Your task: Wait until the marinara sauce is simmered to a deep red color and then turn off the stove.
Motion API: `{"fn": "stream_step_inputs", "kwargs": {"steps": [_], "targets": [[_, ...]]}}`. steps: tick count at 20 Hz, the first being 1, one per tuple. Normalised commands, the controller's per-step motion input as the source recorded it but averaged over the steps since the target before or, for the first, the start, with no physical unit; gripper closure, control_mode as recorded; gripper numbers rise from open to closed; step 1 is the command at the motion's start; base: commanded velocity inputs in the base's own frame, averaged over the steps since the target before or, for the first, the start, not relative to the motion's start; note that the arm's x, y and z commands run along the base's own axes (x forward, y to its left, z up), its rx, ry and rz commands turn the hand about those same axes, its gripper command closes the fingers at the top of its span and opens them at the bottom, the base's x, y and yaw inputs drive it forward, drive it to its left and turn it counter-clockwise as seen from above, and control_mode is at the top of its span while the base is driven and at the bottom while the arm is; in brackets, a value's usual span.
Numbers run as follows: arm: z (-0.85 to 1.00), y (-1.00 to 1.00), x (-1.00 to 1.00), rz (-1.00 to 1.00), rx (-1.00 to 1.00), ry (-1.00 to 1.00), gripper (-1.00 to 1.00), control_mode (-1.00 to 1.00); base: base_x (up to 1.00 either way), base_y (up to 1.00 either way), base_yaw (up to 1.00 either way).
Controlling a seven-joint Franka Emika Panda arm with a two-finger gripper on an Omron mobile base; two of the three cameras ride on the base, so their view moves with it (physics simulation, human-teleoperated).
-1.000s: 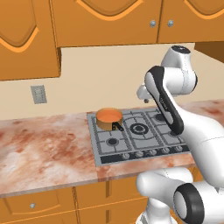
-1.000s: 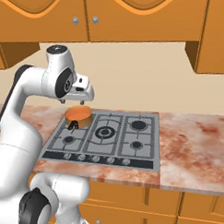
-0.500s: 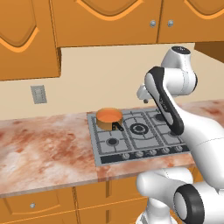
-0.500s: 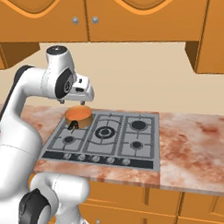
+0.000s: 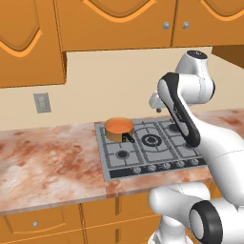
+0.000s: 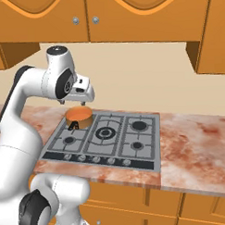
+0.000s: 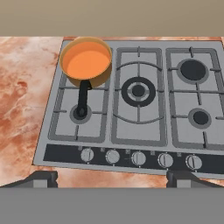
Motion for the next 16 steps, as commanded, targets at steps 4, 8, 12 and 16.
{"fn": "stream_step_inputs", "kwargs": {"steps": [4,8,12,16], "targets": [[0.0,0.0,0.0,0.0,0.0,0.0,-1.0,-1.0,0.0,0.0,0.0],[0.0,0.0,0.0,0.0,0.0,0.0,-1.0,-1.0,0.0,0.0,0.0],[0.0,0.0,0.0,0.0,0.0,0.0,-1.0,-1.0,0.0,0.0,0.0],[0.0,0.0,0.0,0.0,0.0,0.0,-1.0,-1.0,0.0,0.0,0.0]]}}
